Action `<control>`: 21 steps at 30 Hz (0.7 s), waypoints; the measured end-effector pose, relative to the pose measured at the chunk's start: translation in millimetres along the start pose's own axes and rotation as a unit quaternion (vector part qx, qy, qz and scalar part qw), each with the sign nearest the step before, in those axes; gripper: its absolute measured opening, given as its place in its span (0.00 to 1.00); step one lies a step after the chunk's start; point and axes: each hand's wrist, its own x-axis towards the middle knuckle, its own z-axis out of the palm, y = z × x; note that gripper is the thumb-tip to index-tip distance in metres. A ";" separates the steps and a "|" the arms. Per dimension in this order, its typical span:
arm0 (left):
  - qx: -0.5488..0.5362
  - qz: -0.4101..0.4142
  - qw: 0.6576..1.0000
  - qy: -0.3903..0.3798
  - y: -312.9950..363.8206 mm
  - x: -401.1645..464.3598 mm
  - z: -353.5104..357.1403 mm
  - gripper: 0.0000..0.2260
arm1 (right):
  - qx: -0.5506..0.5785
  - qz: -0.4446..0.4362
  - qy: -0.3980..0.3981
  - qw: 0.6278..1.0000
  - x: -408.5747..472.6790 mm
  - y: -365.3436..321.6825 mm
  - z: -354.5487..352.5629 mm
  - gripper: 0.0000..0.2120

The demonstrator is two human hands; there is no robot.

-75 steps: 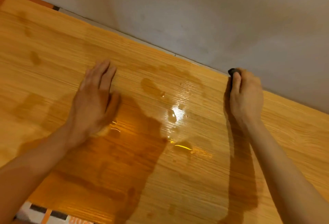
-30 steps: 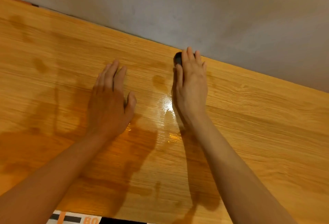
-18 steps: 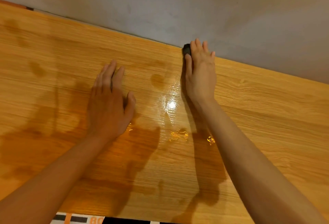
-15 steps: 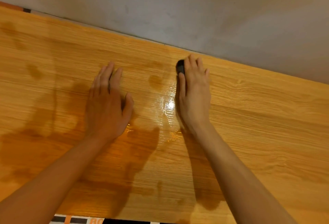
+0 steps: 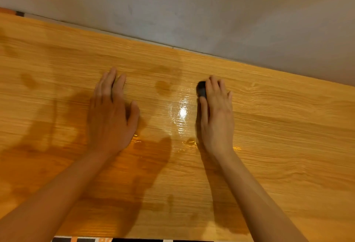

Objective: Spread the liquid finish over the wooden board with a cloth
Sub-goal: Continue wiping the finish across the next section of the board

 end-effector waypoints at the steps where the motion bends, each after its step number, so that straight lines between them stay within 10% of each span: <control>1: 0.003 0.000 1.000 0.002 -0.1 0.0 0.0 0.28 | -0.003 -0.023 -0.018 1.000 -27.5 -1.0 -4.0 0.21; 9: 0.000 -0.014 1.000 -0.010 3.4 2.8 -3.1 0.28 | -0.022 0.042 0.004 0.999 85.6 35.0 -8.8 0.21; 16: 0.001 -0.007 1.000 -0.001 1.3 2.2 -0.7 0.28 | -0.019 -0.017 -0.031 0.999 -71.9 23.7 -24.7 0.22; 21: -0.005 0.002 1.000 0.024 1.0 1.3 1.6 0.26 | -0.043 0.027 0.023 0.998 4.0 50.0 -25.9 0.21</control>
